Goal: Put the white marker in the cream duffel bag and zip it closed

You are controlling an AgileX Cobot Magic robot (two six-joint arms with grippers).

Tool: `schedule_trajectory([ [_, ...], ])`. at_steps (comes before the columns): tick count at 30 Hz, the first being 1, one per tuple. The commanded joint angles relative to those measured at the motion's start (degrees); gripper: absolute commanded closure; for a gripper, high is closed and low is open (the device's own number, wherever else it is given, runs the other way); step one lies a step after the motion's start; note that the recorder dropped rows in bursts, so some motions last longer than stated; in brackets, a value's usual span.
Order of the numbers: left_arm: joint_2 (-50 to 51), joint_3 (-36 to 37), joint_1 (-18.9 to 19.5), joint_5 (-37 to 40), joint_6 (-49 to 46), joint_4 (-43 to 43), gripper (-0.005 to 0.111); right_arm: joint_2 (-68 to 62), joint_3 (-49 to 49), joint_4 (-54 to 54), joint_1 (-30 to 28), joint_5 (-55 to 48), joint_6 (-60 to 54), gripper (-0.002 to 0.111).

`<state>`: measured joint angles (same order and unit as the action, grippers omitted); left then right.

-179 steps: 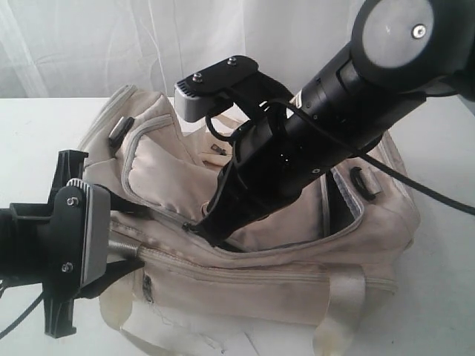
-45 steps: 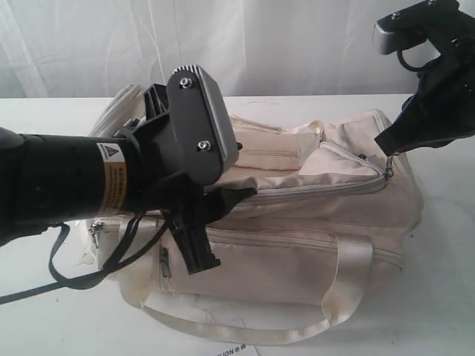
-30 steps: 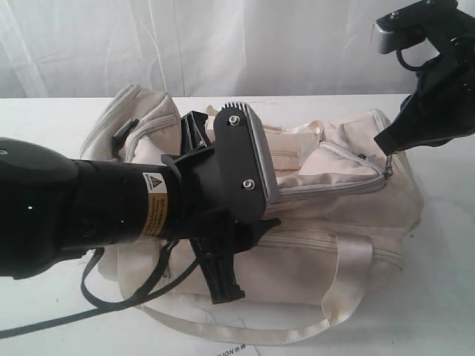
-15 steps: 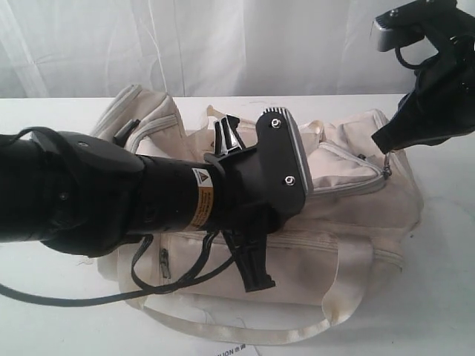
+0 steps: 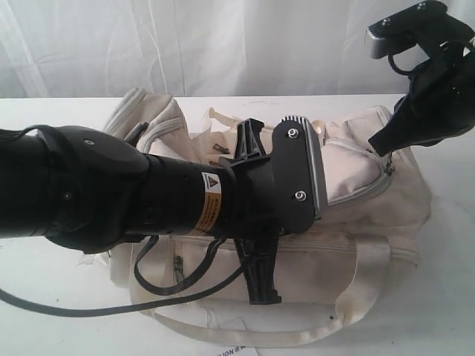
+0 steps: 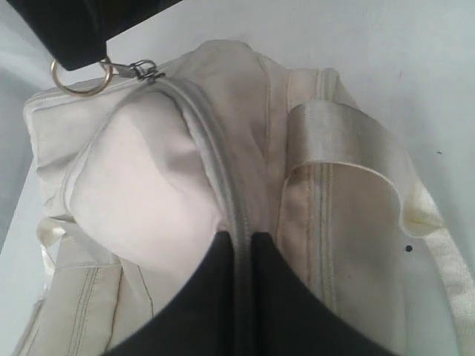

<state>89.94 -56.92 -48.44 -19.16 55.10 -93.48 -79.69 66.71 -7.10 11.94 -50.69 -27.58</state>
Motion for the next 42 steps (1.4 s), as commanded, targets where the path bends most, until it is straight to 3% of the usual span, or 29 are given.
schedule_trajectory([
  [1, -0.61, -0.48, -0.29, -2.16, 3.37, -3.58, 0.107, -0.32, -0.04, 3.20, -0.54, 4.11, -0.63, 0.108],
  [5, -0.61, -0.48, -0.29, -2.30, 8.38, -6.47, 0.107, -0.42, -0.04, 5.21, -0.54, 6.07, -0.63, 0.108],
  [15, -0.61, -0.25, -0.29, -5.25, 8.50, -6.47, 0.107, -0.56, -0.04, 12.71, -0.54, 10.87, 2.32, 0.108],
  [26, -0.61, 1.58, -0.29, -5.80, 10.05, -6.47, 0.107, -0.70, 0.06, 14.86, -0.54, 18.86, 2.32, 0.108],
  [42, -0.61, 4.27, -0.29, -6.47, 8.96, -6.47, 0.107, -7.94, 6.33, 14.86, -0.54, 20.79, 2.32, 0.108],
])
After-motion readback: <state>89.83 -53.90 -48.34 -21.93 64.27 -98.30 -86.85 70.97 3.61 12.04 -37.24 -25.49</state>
